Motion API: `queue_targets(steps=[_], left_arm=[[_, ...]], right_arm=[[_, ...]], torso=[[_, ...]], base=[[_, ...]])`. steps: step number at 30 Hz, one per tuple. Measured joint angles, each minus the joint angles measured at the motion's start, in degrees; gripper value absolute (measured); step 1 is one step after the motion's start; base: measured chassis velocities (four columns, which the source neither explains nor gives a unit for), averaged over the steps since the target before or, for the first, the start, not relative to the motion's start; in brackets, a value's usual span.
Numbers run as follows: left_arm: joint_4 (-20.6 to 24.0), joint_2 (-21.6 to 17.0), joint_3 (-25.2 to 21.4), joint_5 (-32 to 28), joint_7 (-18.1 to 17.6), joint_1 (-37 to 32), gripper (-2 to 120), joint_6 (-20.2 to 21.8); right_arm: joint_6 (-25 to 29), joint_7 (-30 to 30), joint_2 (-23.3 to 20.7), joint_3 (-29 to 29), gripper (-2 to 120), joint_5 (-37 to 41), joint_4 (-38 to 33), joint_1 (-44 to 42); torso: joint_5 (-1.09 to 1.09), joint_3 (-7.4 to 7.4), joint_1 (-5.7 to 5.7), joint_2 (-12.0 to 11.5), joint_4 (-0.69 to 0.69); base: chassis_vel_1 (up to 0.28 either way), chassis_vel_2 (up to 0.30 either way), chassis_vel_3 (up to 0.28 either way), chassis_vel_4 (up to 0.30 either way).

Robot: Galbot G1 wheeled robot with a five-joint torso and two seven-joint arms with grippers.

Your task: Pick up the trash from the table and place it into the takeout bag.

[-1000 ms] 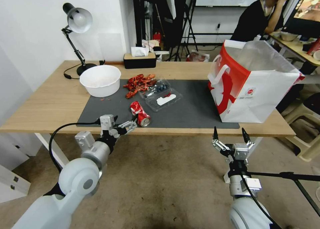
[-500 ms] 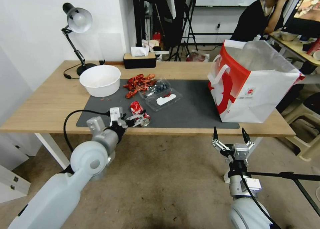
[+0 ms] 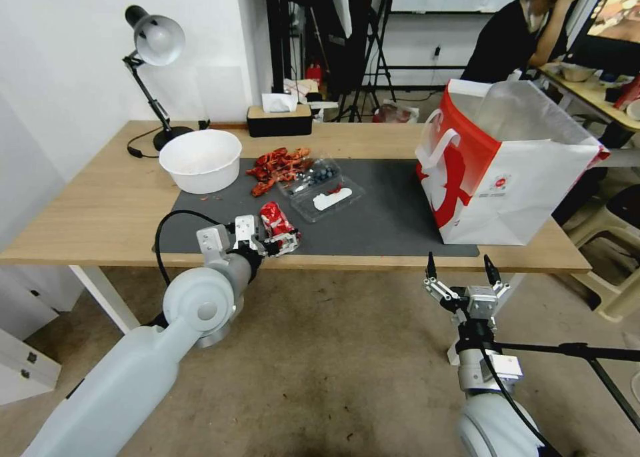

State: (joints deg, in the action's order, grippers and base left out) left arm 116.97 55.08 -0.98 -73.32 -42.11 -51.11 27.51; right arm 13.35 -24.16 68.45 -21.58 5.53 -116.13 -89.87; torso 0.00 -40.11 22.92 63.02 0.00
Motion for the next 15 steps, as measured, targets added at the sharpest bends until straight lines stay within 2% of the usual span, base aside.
queue_targets(steps=[10,15], left_arm=[[-0.7,0.3,2.1,0.0,-0.6,1.8,93,0.2],[-1.3,0.4,2.9,0.1,-1.0,2.6,74,0.8]], right_arm=[[0.0,0.0,0.2,-0.1,100,0.0,0.1,0.2],[0.0,0.0,0.3,-0.1,100,0.0,0.2,0.3]], torso=[[0.00,0.00,0.00,0.0,0.00],[0.00,0.01,0.00,0.0,0.00]], base=[[0.000,0.000,0.000,0.000],[0.000,0.000,0.000,0.000]])
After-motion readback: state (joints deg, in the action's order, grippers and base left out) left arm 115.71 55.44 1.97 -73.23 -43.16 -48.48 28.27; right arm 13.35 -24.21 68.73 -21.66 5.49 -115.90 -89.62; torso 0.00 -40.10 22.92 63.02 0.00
